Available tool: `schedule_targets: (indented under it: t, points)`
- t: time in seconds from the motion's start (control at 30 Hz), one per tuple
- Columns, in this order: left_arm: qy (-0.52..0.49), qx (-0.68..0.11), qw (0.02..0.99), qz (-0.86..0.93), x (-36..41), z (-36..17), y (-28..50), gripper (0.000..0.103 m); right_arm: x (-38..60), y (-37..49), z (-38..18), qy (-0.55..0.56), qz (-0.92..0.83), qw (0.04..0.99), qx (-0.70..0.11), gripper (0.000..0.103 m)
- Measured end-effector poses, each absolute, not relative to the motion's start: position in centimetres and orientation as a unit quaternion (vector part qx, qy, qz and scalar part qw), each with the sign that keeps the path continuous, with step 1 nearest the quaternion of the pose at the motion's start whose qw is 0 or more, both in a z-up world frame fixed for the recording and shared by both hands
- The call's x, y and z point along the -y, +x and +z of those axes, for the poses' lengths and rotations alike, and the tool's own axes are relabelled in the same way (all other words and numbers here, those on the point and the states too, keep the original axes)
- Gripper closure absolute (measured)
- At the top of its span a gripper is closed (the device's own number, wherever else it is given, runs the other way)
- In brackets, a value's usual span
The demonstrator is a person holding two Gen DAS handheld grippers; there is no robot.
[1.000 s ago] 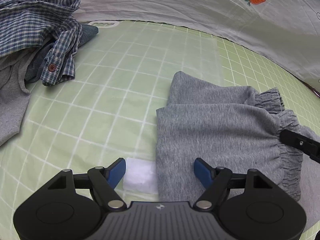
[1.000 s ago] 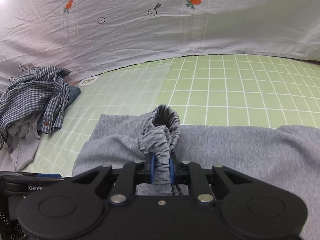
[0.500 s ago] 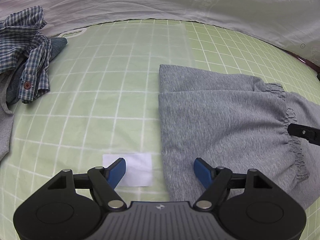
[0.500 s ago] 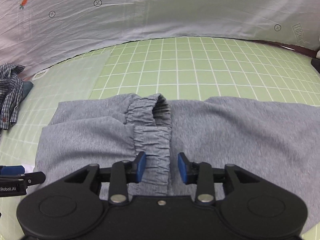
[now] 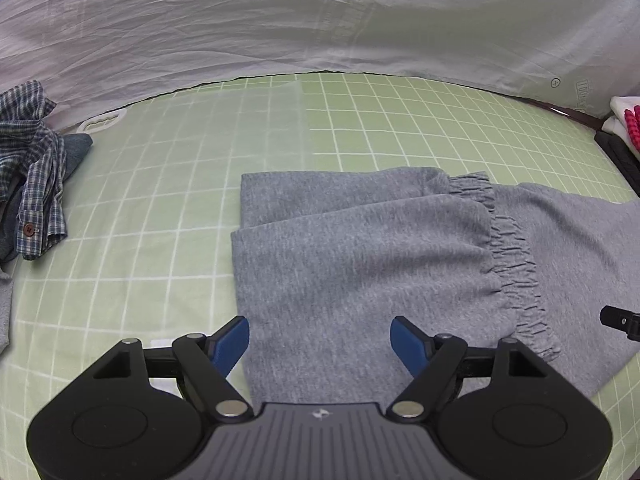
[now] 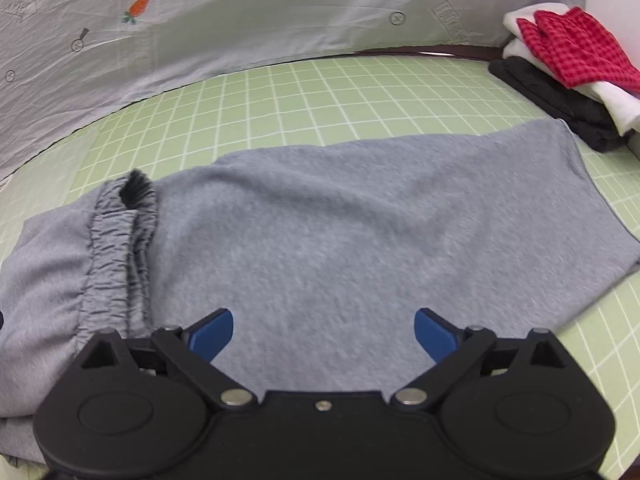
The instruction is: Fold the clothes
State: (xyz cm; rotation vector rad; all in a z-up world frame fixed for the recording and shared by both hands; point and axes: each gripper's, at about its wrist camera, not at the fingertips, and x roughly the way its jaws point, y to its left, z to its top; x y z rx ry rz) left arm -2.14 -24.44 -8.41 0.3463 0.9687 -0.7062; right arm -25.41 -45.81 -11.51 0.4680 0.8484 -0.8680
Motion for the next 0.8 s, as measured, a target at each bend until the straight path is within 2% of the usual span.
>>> schedule_targets:
  t: [0.23,0.6,0.8]
  points:
    - [0.159,-0.458,0.813,-0.323,27.4,-8.1,-5.2,0.024,51.0,-33.4,-12.6,0.245,-0.470,0.754,-0.388,0.004]
    - [0.186,-0.487,0.813,-0.260,31.8,-10.9,-5.9,0.023,63.6,-40.0,-12.9,0.227,-0.537,0.733,-0.351,0.002]
    - [0.196,-0.506,0.809,-0.224,33.2,-12.1,-5.7,0.016,68.3,-41.0,-14.0,0.221,-0.533,0.739,-0.348,0.001]
